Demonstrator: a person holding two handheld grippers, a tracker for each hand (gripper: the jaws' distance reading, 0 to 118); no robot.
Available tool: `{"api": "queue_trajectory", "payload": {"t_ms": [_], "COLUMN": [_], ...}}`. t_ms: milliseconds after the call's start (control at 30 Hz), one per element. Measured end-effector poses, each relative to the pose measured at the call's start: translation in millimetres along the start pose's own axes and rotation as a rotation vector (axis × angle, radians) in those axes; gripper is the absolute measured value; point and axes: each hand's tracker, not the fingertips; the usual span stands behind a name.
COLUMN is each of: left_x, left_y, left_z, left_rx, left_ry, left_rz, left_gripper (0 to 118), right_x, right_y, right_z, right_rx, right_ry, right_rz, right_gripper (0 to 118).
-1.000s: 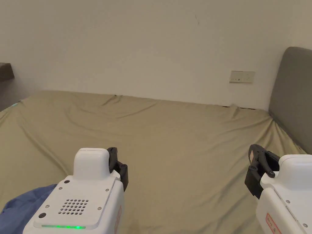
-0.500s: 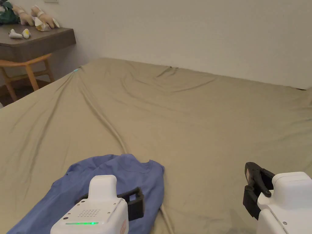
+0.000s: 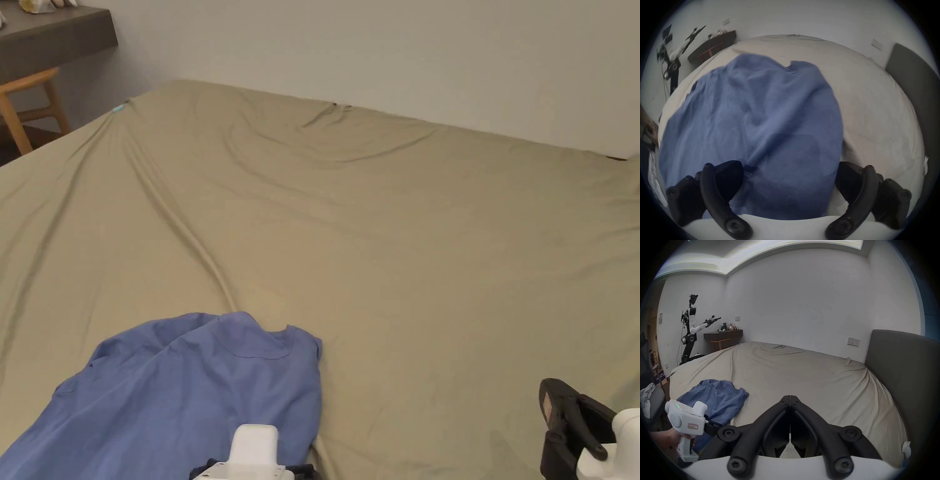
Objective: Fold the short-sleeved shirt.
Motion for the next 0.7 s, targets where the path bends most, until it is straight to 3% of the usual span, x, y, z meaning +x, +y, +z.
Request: {"api": "queue_trajectory", "payload": {"t_ms": [67,133,167,233,267,433,700], "left_x": [-10,-21,-30,-56,-66,-86,-80], "left_y": [4,11,12,15,16,16,44], "left_z": [10,18,22,6,4,11,83], "left_rx": [0.051,0.069,0.092,0.084,0.076,0.097,0.347], "left_ry": [-0.029,-0.013,-0.03,-0.049,-0.057,-0.172,-0.389], "left_rz": [0.06,0.093,0.153,0.263,0.325,0.561,0.598], "left_gripper": [115,92,78,34,18,8,7], "right_x": [2,3,2,2,1,3,29], "right_y": [1,2,3,3,4,6,14], "right_z": [-2,-1,-1,0,2,12,43], "right_rx": [-0.001,0.0,0.003,0.01,0.013,0.027,0.092], "right_ry": [-0.001,0.003,0.003,0.001,0.003,0.002,-0.04], "right_rz": [-0.008,-0.021,-0.024,-0.026,-0.026,-0.034,-0.081], "right_gripper": [2,2,2,2,2,2,2]}}
